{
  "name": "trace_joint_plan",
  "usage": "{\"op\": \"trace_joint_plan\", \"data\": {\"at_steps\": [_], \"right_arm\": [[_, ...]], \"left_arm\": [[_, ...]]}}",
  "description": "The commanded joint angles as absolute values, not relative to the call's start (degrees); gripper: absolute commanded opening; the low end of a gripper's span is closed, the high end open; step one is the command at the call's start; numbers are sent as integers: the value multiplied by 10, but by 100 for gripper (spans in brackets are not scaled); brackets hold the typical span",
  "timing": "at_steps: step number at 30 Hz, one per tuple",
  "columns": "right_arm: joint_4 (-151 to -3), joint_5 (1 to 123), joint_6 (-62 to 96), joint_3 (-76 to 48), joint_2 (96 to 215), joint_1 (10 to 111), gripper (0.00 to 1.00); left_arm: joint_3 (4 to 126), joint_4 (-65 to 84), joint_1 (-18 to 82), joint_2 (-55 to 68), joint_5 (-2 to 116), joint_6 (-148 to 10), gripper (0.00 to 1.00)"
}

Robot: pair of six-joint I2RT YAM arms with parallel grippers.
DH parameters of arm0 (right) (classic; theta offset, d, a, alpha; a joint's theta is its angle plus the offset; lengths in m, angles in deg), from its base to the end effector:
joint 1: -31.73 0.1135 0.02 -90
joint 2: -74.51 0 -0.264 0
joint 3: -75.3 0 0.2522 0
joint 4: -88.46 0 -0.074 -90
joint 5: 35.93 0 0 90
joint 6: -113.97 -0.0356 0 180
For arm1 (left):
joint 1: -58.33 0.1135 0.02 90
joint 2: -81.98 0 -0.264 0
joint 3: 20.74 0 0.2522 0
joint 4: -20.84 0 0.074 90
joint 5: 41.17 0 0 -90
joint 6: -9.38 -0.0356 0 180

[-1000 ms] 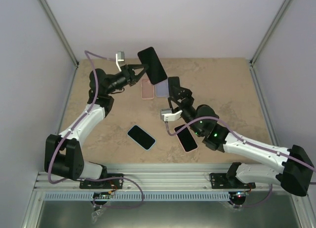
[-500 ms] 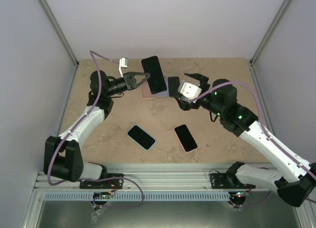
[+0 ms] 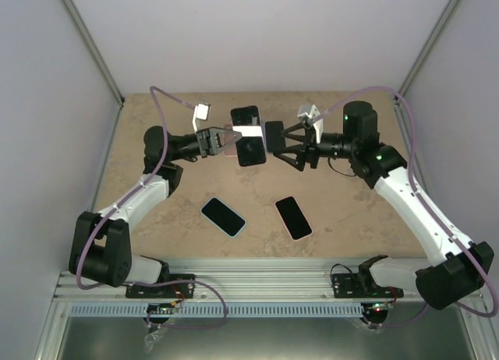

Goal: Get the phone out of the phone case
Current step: Place the phone at the center of the board.

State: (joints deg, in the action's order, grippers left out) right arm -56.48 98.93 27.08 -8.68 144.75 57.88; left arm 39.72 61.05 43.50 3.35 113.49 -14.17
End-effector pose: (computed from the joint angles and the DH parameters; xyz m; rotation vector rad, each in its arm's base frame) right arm 0.2297 0.1407 0.3858 -0.9925 1.6931 1.0217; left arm 0.2724 -0.1054 0.3272 0.5047 1.6115 -1.7807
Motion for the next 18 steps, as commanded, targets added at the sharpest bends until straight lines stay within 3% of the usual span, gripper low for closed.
{"op": "trace_joint_plan", "data": {"at_steps": [1, 6, 18], "right_arm": [[-647, 1132, 85, -63, 1466, 553, 77], [-720, 1165, -4, -37, 1471, 548, 71], [-775, 1170, -83, 3, 1481, 548, 49]], "left_arm": [[403, 611, 410, 59, 1145, -196, 0], [411, 551, 388, 64, 1141, -247, 0], [417, 570, 366, 48, 1130, -234, 0]]}}
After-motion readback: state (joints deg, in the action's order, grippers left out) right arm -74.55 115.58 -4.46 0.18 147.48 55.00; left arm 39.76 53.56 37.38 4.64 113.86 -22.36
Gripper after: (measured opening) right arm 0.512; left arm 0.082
